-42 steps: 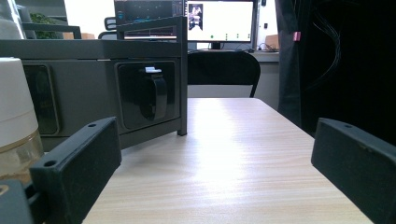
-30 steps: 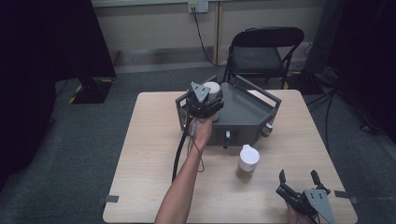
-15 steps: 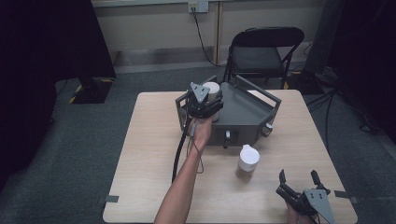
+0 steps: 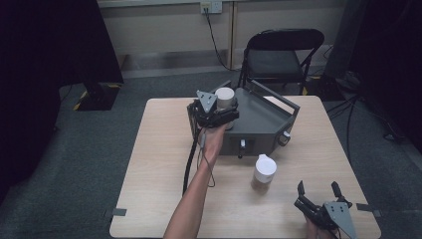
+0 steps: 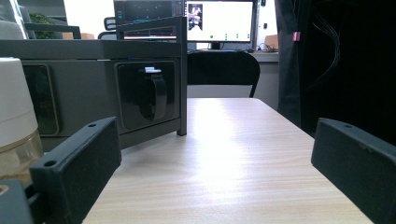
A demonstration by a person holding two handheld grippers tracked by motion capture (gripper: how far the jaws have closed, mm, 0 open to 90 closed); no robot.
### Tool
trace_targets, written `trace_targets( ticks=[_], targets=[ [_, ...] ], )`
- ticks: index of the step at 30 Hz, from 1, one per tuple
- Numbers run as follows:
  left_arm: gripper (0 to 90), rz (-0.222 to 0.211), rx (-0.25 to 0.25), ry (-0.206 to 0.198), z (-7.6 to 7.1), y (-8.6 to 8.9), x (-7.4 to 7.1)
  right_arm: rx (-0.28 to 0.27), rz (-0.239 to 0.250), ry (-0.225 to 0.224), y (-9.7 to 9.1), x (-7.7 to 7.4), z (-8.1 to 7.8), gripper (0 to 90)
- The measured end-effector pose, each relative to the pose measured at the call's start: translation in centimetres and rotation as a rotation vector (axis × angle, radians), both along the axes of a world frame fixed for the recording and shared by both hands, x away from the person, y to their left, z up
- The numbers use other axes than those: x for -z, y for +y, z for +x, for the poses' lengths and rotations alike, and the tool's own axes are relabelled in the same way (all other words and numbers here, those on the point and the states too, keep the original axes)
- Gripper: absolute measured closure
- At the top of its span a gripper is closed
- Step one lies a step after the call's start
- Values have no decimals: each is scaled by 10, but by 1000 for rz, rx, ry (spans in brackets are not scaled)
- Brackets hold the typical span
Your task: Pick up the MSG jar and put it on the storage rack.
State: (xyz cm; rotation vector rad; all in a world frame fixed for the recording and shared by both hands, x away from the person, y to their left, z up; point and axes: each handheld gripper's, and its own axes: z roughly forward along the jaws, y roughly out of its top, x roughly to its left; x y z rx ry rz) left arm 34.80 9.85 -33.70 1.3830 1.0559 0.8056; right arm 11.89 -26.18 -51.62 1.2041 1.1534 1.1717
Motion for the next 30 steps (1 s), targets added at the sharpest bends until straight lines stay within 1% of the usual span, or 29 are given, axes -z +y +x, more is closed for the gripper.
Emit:
trace_targets(
  ticks=[4,7,8,12,14,17,19,22,24,28,30],
  targets=[
    [0,0,2,-7,-3,1,2,1,0,0,0,0,0,1],
    [0,13,-1,-5,-4,1,2,1,0,0,0,0,0,1],
    [0,10,1,-5,-5,2,3,1,0,0,0,0,0,1],
    [0,7,3,-18,-10,5,5,1,0,0,0,0,0,1],
    [0,19,4,-18,-12,6,4,1,0,0,0,0,0,1],
    [0,12,8,-28,-16,9,6,1,0,0,0,0,0,1],
    [0,20,4,-34,-19,10,8,3,0,0,0,0,0,1],
    [0,19,-6,-29,-24,12,9,3,0,0,1,0,0,1],
    [1,28,-12,-29,-26,13,9,3,0,0,1,0,0,1],
    [0,33,-11,-26,-31,16,11,4,0,0,1,0,0,1],
    [0,23,-8,-30,-35,18,13,4,0,0,1,0,0,1]
  ],
)
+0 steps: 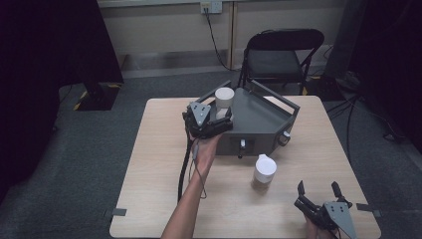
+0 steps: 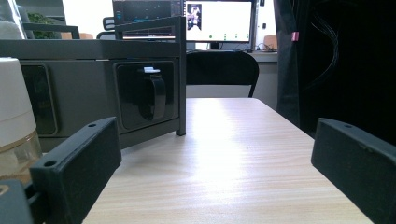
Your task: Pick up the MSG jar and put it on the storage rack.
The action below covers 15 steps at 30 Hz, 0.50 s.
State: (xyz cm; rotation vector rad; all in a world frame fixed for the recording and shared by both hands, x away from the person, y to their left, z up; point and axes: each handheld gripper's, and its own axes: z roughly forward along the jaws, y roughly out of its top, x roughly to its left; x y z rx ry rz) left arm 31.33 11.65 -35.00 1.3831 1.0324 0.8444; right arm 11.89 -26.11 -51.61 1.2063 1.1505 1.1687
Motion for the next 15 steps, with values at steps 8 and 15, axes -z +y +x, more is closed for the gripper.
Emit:
trace_targets(
  ticks=[8,15],
  targets=[
    [0,-7,-16,-13,-12,8,6,0,0,0,0,0,0,1],
    [0,-49,-28,-24,-28,21,18,2,0,0,0,0,0,1]
  ],
)
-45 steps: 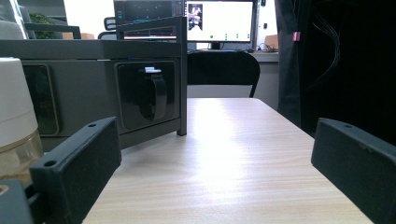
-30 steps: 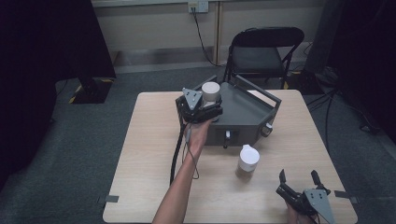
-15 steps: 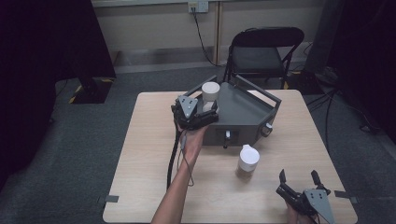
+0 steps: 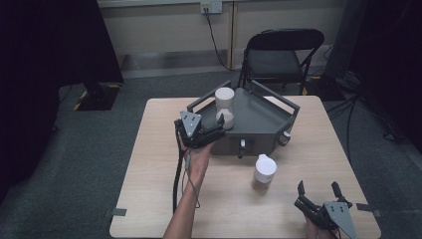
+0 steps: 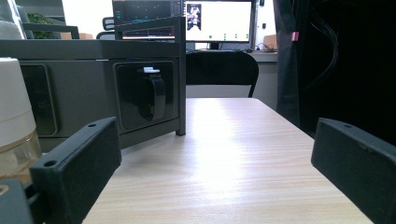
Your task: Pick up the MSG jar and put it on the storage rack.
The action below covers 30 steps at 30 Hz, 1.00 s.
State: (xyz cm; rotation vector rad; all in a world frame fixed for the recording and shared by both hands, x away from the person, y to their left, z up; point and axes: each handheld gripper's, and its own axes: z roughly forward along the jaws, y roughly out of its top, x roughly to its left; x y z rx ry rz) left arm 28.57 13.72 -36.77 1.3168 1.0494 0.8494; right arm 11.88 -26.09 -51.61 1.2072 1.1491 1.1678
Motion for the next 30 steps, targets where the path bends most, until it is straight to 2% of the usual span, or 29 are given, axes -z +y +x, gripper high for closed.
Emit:
trace_targets(
  ticks=[2,10,12,14,16,20,22,25,30],
  targets=[
    [0,-13,2,6,-4,4,4,0,2,0,0,0,0,1],
    [0,-39,-17,-11,-28,11,25,0,0,0,0,0,0,1],
    [0,-19,-30,-18,-36,8,30,1,0,0,0,0,0,1],
    [0,-18,-31,-28,-41,7,35,3,0,0,1,0,0,1],
    [0,-1,-33,-6,-45,6,33,3,0,0,1,0,0,1],
    [0,3,-40,-46,-54,4,39,3,0,0,1,0,0,1],
    [1,-3,-36,-46,-58,5,40,4,0,0,1,0,0,1],
    [0,11,-46,-44,-64,4,41,4,0,0,1,0,0,1],
    [0,1,-44,-71,-76,4,47,4,1,0,1,0,0,1]
  ],
)
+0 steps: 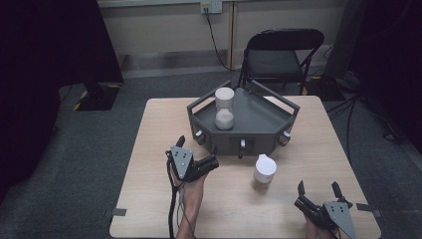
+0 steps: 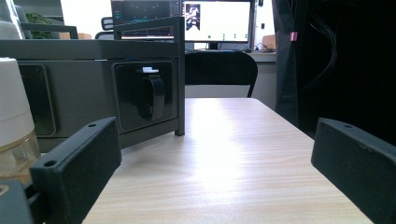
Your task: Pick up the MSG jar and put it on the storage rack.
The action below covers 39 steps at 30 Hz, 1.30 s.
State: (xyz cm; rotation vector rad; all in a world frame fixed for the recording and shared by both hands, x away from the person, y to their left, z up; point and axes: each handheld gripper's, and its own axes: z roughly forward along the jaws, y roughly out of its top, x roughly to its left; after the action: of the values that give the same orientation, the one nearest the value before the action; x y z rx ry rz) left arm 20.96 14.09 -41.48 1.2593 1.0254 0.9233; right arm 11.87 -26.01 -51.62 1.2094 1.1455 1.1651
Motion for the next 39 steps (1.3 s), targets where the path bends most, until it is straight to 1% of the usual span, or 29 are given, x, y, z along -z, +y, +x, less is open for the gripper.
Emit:
trace_targets(
  ticks=[4,6,7,9,11,13,16,21,23,25,29,31,34,35,36,39],
  targets=[
    [1,11,-3,-11,-10,-3,8,0,0,0,0,0,0,1],
    [1,-10,10,-24,-12,-1,14,0,0,0,0,0,0,1],
    [1,-11,11,-32,-13,-1,16,0,0,0,0,0,0,1],
    [1,6,-1,-26,-16,-2,16,0,0,0,0,0,0,1],
    [1,4,-6,-35,-20,-3,20,0,0,0,0,0,0,1],
    [1,16,-19,-45,-24,-4,24,0,0,0,0,0,0,1],
    [1,19,-19,-43,-28,-4,30,0,0,0,0,0,0,1],
    [1,35,-37,-45,-35,-5,42,0,0,0,0,0,0,1],
    [2,29,-39,-51,-38,-4,48,0,0,0,0,0,0,1],
    [1,34,-45,-46,-40,-5,52,0,0,0,0,0,0,1],
    [1,42,-43,-39,-45,-5,61,0,0,0,0,0,0,1],
    [1,41,-34,-47,-47,-4,68,0,0,0,0,0,0,1],
    [0,55,-46,-40,-51,-5,73,0,0,0,0,0,0,1],
    [0,81,-61,-48,-52,-8,74,0,0,0,0,0,0,1],
    [0,104,-66,-55,-54,-10,76,0,0,0,0,0,0,1],
    [0,123,-66,-58,-58,-10,77,0,0,0,0,0,0,1]
  ],
)
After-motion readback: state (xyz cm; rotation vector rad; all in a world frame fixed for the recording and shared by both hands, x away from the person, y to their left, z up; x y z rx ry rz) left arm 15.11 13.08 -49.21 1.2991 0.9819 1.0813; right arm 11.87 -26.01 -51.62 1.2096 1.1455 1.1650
